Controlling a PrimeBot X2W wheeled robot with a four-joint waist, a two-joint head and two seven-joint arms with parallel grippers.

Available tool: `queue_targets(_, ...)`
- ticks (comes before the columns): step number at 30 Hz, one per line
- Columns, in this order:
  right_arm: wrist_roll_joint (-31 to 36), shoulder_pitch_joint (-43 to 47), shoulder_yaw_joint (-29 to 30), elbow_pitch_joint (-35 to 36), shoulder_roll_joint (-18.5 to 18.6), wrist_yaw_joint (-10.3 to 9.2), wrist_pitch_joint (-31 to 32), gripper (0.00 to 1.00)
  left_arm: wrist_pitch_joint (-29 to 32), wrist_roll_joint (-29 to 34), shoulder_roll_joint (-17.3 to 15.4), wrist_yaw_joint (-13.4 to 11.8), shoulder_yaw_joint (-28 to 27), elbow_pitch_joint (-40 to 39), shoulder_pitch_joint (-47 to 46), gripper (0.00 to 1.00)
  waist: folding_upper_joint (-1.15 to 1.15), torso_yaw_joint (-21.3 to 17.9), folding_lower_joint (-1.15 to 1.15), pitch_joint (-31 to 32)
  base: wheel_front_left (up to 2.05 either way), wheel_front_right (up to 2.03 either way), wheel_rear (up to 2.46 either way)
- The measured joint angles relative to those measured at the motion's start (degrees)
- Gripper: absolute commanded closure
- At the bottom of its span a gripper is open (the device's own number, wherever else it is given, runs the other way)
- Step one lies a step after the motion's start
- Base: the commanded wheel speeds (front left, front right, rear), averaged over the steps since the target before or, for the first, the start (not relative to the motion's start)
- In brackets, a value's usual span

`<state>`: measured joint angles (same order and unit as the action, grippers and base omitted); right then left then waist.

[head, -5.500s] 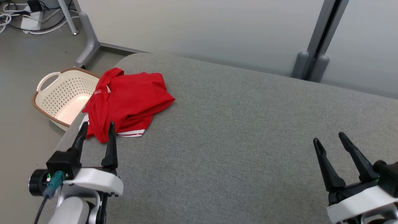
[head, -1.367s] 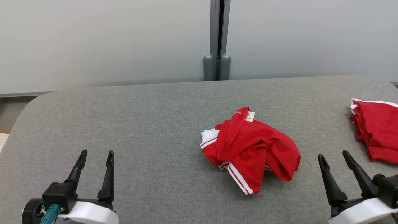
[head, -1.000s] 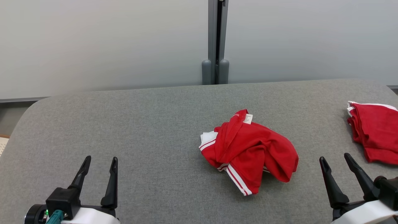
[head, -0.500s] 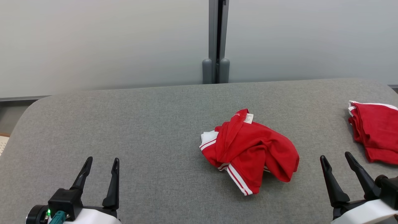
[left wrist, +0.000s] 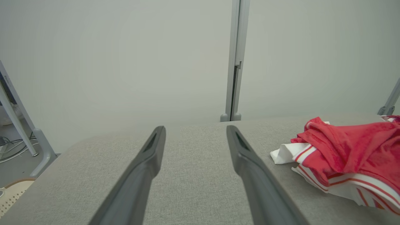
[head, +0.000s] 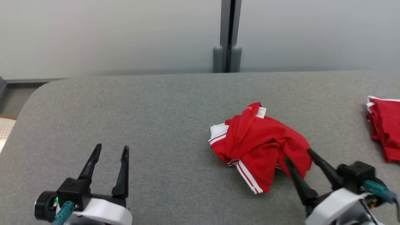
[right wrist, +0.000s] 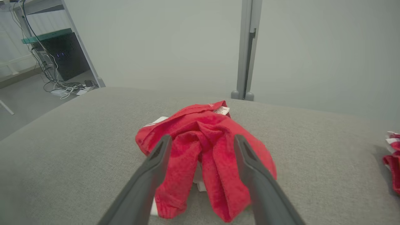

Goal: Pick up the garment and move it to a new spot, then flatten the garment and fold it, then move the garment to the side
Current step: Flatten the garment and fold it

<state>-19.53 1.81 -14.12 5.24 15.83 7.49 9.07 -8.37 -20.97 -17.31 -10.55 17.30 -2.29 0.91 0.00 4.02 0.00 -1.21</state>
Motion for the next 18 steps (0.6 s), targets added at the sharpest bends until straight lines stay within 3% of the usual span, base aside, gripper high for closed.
queue_targets(6, -2.29, -7.37, -8.43, -4.09, 0.57, 0.01, 3.07, 0.00, -1.13, 0.54, 1.81, 0.94, 1.63, 1.04, -4.79, 0.00, 0.00, 2.60, 0.00, -4.13, 0.00, 0.00, 0.00)
queue_targets(16, -4.15, -16.36, -12.94, -12.32, -0.03, 0.00, 4.04, 0.02, -3.83, 0.91, 3.03, 1.49, 1.98, 4.41, -9.34, 0.00, 0.00, 7.60, 0.00, -10.17, 0.00, 0.00, 0.00)
queue_targets(17, -4.68, -16.91, -13.24, -12.96, -0.33, 0.00, 3.85, 0.51, -4.02, 0.98, 3.12, 1.49, 1.94, 4.61, -9.63, 0.00, 0.00, 7.83, 0.00, -10.52, 0.00, 0.00, 0.00)
queue_targets(18, -4.74, -17.46, -13.57, -13.57, -0.49, 0.00, 3.43, 0.72, -4.25, 1.03, 3.22, 1.49, 1.94, 4.72, -9.76, 0.00, 0.00, 7.96, 0.00, -10.81, 0.00, 0.00, 0.00)
